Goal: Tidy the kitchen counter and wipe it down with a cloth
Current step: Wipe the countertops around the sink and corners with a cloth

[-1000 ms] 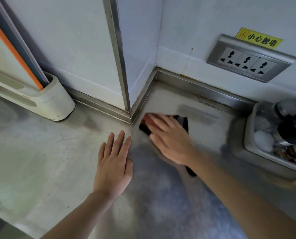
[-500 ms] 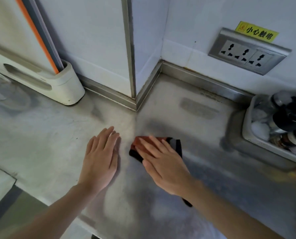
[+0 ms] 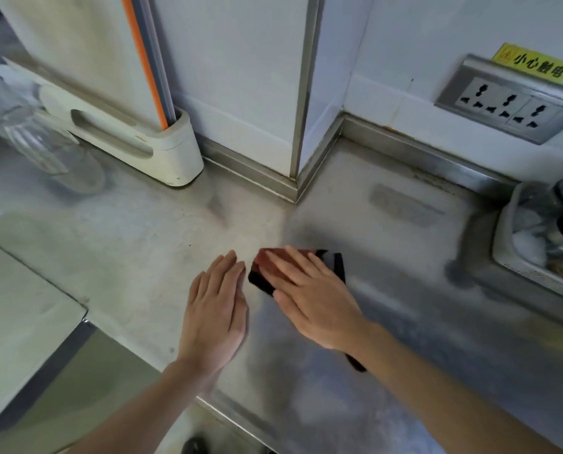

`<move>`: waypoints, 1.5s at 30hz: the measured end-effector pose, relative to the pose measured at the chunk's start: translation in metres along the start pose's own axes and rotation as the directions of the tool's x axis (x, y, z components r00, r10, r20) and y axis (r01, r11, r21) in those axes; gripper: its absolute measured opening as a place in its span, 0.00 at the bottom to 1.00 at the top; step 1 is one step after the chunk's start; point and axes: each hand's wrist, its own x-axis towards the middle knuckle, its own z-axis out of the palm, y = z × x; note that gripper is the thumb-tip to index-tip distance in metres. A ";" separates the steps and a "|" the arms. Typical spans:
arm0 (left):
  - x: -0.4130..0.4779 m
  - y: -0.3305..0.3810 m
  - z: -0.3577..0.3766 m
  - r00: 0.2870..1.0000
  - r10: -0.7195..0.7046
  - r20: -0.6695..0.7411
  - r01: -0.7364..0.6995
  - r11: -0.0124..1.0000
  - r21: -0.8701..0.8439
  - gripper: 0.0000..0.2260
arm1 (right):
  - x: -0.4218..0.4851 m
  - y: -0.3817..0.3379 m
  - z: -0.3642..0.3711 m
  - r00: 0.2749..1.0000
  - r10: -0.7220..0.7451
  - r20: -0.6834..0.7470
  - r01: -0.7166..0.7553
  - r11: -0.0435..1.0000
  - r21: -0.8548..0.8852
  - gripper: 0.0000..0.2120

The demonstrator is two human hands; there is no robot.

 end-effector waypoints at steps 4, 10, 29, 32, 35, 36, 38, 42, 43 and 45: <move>-0.009 -0.008 -0.021 0.994 0.014 -0.109 -0.023 0.997 -0.080 0.17 | 0.032 0.037 -0.006 0.963 0.243 -0.112 -0.249 0.968 -0.040 0.25; -0.032 -0.057 -0.046 0.992 0.005 -0.129 -0.022 0.992 -0.124 0.15 | 0.059 -0.029 0.013 0.830 0.530 -0.173 -0.528 0.847 0.060 0.24; -0.041 -0.203 -0.099 0.997 0.068 0.019 -0.070 0.992 0.109 0.21 | 0.092 -0.196 0.047 0.790 0.587 -0.176 -0.588 0.807 0.048 0.24; -0.018 -0.200 -0.100 0.995 0.097 -0.001 -0.096 0.989 0.114 0.21 | 0.095 -0.177 0.036 0.913 0.401 -0.078 -0.401 0.916 0.015 0.24; -0.007 -0.212 -0.101 0.994 0.106 0.010 -0.106 0.984 0.143 0.21 | 0.079 -0.114 0.027 0.832 0.544 -0.110 -0.547 0.837 0.000 0.27; -0.007 -0.219 -0.100 0.994 0.109 0.019 -0.111 0.980 0.164 0.20 | 0.075 -0.094 0.024 0.753 0.645 -0.134 -0.650 0.760 0.006 0.27; -0.005 -0.231 -0.097 0.994 0.100 0.036 -0.105 0.976 0.190 0.20 | 0.081 -0.074 0.021 0.571 0.805 -0.162 -0.807 0.587 0.070 0.25; 0.000 -0.238 -0.093 0.995 0.096 0.012 -0.097 0.982 0.162 0.20 | 0.135 -0.123 0.032 0.609 0.755 -0.244 -0.755 0.646 0.113 0.25; 0.000 -0.238 -0.092 0.996 0.090 0.005 -0.089 0.983 0.158 0.20 | 0.145 -0.145 0.037 0.721 0.652 -0.234 -0.655 0.752 0.079 0.25; 0.000 -0.238 -0.091 0.998 0.063 0.010 -0.064 0.985 0.162 0.20 | 0.148 -0.169 0.040 0.888 0.437 -0.146 -0.435 0.899 0.046 0.24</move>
